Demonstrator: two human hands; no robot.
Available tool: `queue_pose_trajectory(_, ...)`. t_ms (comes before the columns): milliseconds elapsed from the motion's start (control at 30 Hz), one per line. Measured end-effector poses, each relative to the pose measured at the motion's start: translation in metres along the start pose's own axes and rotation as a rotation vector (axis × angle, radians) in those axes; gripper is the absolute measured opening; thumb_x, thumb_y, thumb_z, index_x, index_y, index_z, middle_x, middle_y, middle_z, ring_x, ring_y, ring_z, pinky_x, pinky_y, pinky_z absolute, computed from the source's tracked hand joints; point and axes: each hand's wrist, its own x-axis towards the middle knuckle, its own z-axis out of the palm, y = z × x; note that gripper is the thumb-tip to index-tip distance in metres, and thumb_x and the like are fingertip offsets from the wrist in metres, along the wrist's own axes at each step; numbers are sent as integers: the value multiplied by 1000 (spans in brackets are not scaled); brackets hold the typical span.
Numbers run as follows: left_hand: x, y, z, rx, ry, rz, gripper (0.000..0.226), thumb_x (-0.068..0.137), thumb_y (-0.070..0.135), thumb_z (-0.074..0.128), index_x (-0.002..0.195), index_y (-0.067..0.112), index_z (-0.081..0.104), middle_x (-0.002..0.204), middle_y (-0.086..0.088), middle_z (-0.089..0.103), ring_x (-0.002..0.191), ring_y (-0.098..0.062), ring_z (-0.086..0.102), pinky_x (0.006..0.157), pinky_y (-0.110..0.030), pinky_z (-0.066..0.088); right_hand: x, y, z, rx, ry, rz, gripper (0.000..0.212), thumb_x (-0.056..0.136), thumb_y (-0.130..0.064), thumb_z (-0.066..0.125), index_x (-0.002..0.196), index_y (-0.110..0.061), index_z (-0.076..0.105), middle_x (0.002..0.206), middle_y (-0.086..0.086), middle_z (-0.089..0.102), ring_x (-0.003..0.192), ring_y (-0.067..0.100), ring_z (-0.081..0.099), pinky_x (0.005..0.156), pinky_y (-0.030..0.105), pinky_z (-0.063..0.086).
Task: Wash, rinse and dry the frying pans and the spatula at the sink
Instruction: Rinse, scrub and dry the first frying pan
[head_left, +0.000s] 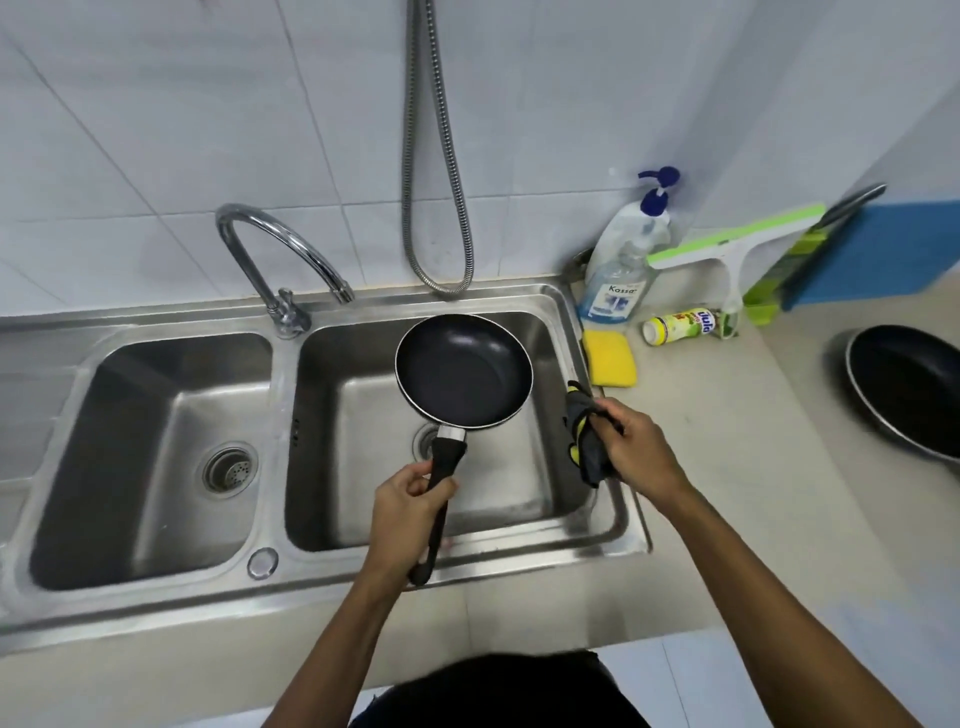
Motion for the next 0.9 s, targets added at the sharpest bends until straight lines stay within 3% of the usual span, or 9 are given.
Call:
queue_pose_trajectory(133, -6, -1, 20, -51, -8, -16, 16, 88, 10, 79, 96, 21, 69, 75, 6, 76, 64, -15, 63, 78, -54, 58, -24, 25, -25, -121, 86, -15, 30, 101, -10, 54, 121, -25, 70, 109, -6, 72, 101, 12, 64, 82, 12, 43)
queue_pose_trajectory(300, -15, -5, 35, -127, -34, -55, 19, 88, 9, 79, 101, 20, 71, 77, 11, 78, 69, -14, 67, 74, -43, 57, -45, 77, -23, -327, 37, 11, 36, 101, -15, 54, 135, -19, 63, 137, 6, 63, 124, 27, 60, 103, 34, 47)
queue_pose_trajectory(367, -18, -8, 37, -134, -32, -61, 19, 88, 8, 79, 103, 18, 73, 79, 10, 78, 69, -9, 68, 72, -39, 56, -57, 109, -7, -601, -49, -47, 48, 102, -35, 39, 147, -27, 51, 157, 4, 44, 141, 33, 43, 108, 47, 45)
queue_pose_trajectory(467, -24, -10, 40, -124, -20, -71, 17, 89, 8, 77, 105, 13, 73, 76, 6, 75, 56, -9, 62, 60, -34, 55, -66, 131, 1, -811, -85, -38, 60, 98, -52, 18, 156, -40, 33, 166, -5, 25, 152, 30, 26, 110, 48, 39)
queue_pose_trajectory(567, -29, -11, 45, -137, 5, -96, 20, 91, 9, 77, 109, 10, 69, 74, -4, 68, 43, -16, 52, 40, -28, 49, -59, 125, -5, -771, -126, -27, 60, 98, -58, 24, 154, -40, 36, 165, -5, 28, 152, 32, 26, 109, 51, 43)
queue_pose_trajectory(700, -33, -9, 61, -164, 31, -84, 28, 90, 15, 79, 115, 9, 70, 79, -5, 69, 49, -14, 55, 40, -27, 50, -49, 103, -24, -596, -251, 26, 64, 95, -59, 53, 154, -39, 36, 165, -3, 28, 151, 27, 25, 115, 49, 37)
queue_pose_trajectory(767, -37, -5, 75, -188, 38, -72, 32, 90, 20, 80, 117, 8, 70, 75, -1, 67, 49, -13, 56, 41, -27, 52, -48, 83, -31, -596, -148, 9, 63, 95, -57, 57, 152, -36, 39, 162, 4, 32, 148, 30, 30, 113, 48, 35)
queue_pose_trajectory(833, -42, 0, 95, -214, 45, -54, 34, 90, 24, 80, 117, 7, 69, 67, 5, 64, 46, -12, 55, 42, -29, 53, -51, 59, -35, -532, -13, -68, 54, 97, -50, 57, 147, -32, 45, 151, 7, 43, 139, 32, 40, 109, 47, 39)
queue_pose_trajectory(900, -47, 4, 119, -242, 68, -34, 34, 90, 29, 80, 115, 9, 70, 70, 0, 65, 50, -18, 58, 44, -29, 53, -59, 35, -37, -308, -31, -98, 44, 100, -46, 55, 141, -35, 49, 124, 5, 61, 116, 24, 59, 100, 44, 49)
